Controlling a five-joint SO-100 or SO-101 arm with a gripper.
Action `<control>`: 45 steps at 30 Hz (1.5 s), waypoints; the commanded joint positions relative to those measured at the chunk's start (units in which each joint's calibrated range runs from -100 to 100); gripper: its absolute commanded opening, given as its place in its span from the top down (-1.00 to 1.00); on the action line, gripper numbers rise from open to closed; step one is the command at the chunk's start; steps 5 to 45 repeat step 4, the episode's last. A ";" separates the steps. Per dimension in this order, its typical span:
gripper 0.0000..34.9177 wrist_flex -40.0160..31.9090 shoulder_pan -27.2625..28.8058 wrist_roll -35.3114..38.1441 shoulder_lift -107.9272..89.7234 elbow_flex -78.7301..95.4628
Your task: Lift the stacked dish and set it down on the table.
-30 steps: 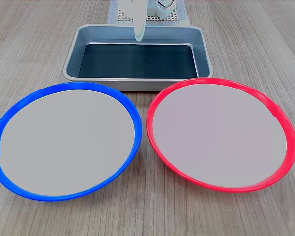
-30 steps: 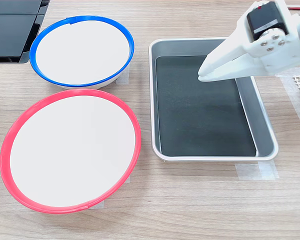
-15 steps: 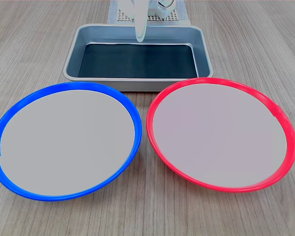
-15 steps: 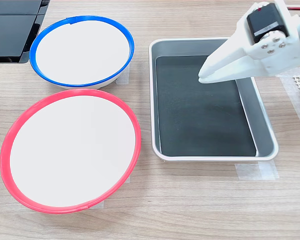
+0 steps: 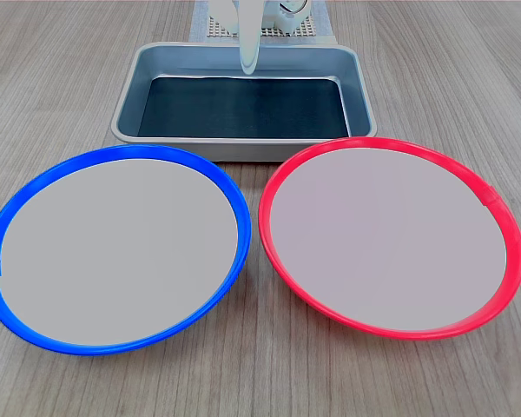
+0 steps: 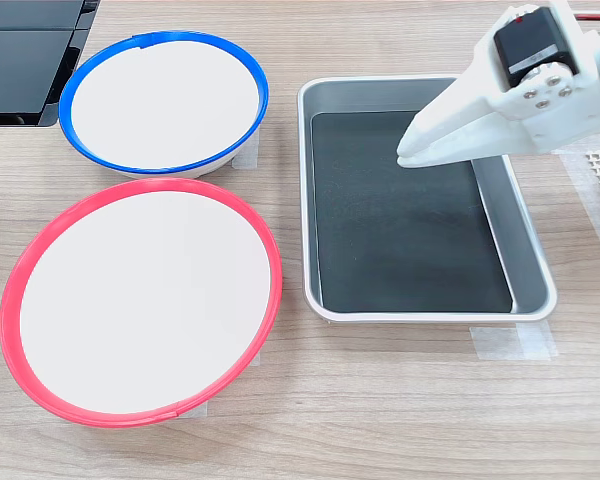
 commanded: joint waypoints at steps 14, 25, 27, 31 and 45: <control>0.99 0.20 -0.23 0.15 -0.34 0.09; 0.99 0.20 -0.23 0.15 -0.34 0.09; 0.99 0.20 -0.23 0.15 -0.34 0.09; 0.99 0.20 -0.23 0.15 -0.34 0.09; 0.99 0.20 -0.23 0.15 -0.34 0.09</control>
